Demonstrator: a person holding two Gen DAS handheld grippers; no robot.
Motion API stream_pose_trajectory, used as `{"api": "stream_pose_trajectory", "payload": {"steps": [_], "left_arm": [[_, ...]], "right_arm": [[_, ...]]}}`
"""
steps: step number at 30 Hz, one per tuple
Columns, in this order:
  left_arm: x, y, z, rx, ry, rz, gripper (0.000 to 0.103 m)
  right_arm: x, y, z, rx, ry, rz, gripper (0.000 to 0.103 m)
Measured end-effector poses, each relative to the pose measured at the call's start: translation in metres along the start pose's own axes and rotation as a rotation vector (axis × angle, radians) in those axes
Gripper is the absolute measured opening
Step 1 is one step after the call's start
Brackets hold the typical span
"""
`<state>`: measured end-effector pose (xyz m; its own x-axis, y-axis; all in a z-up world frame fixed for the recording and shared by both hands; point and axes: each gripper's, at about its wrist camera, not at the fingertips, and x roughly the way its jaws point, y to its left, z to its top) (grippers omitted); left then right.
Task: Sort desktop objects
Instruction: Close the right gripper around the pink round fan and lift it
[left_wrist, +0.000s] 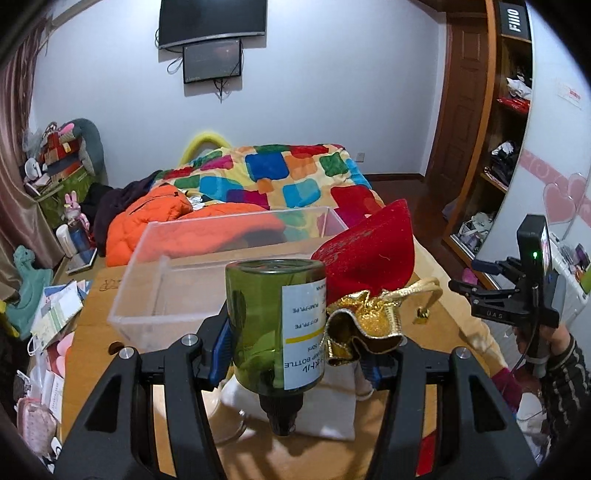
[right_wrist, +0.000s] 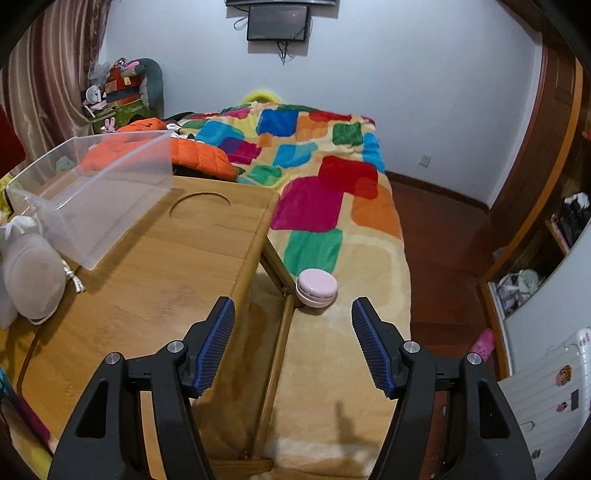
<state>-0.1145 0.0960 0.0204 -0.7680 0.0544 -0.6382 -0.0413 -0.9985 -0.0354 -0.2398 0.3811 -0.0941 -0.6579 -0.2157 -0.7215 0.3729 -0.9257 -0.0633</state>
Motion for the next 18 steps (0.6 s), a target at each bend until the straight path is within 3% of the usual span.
{"api": "stream_pose_trajectory", "payload": {"steps": [6,11,18], "left_arm": [[0.023,-0.004,0.017,0.012,0.053,0.054,0.055],[0.049,0.005,0.026,-0.034,0.136,0.073,0.055],[0.086,0.001,0.039,-0.020,0.237,0.107,0.055]], "right_arm": [[0.038,-0.021,0.008,0.016,0.056,0.012,0.062],[0.077,-0.028,0.014,-0.012,0.119,0.011,0.062],[0.125,-0.036,0.011,-0.017,0.197,0.029,0.062]]}}
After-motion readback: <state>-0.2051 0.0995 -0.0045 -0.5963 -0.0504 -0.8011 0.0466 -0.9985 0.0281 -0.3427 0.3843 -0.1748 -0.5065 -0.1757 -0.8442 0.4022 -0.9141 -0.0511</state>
